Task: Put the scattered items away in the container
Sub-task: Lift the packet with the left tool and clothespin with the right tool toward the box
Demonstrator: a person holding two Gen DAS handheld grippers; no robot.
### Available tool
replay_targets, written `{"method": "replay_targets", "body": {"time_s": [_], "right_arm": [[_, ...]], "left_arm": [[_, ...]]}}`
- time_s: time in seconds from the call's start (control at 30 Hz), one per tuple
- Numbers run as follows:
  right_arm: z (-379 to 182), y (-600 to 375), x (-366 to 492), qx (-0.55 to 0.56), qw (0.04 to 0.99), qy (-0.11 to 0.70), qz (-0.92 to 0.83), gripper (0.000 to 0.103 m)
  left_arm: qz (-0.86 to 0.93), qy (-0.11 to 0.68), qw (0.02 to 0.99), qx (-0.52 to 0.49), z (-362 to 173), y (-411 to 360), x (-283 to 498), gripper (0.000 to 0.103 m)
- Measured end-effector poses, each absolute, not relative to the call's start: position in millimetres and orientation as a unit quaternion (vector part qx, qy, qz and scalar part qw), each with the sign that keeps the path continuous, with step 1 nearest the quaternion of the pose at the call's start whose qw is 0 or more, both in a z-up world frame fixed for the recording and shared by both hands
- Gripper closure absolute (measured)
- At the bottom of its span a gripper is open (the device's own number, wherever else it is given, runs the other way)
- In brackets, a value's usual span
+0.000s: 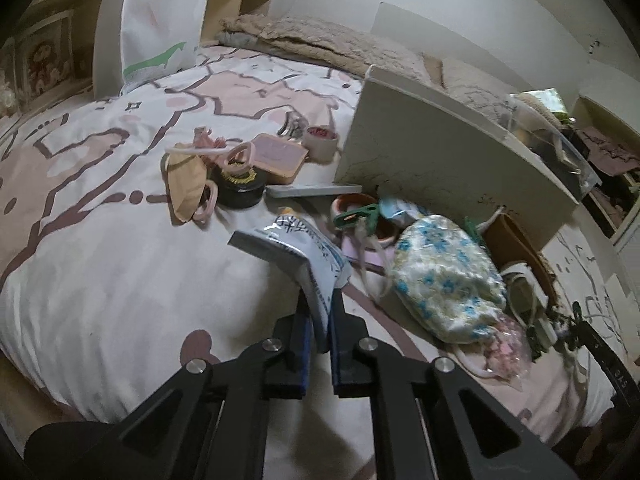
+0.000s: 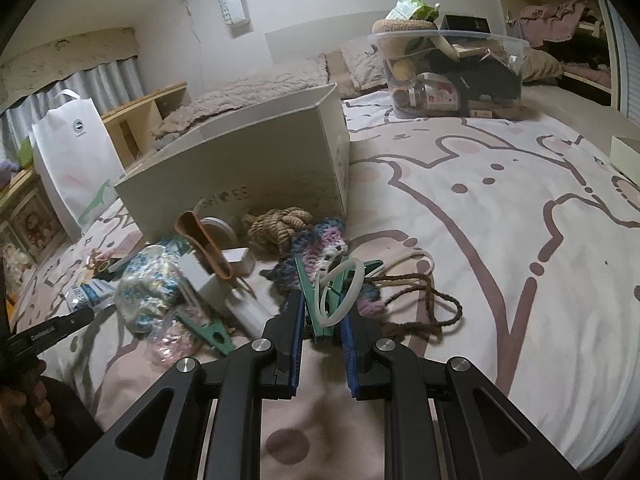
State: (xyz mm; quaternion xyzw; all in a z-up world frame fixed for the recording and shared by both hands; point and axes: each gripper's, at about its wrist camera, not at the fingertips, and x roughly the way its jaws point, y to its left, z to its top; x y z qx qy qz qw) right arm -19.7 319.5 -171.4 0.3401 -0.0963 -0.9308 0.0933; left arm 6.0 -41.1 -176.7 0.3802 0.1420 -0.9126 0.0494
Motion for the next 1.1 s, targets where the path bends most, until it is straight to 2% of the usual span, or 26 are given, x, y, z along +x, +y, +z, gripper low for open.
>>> {"method": "replay_targets", "body": {"time_s": [0.8, 1.1], "right_arm": [[-108.0, 292.8, 24.1, 0.276, 0.123, -0.095, -0.949, 0.085], [-67.0, 279.2, 41.5, 0.228, 0.143, -0.085, -0.959, 0.085]], "left_arm": [[-0.945, 0.143, -0.002, 0.295, -108.5, -44.5, 55.1, 0.096], [-0.958, 0.128, -0.030, 0.254, -68.6, -34.0, 65.7, 0.096]]}}
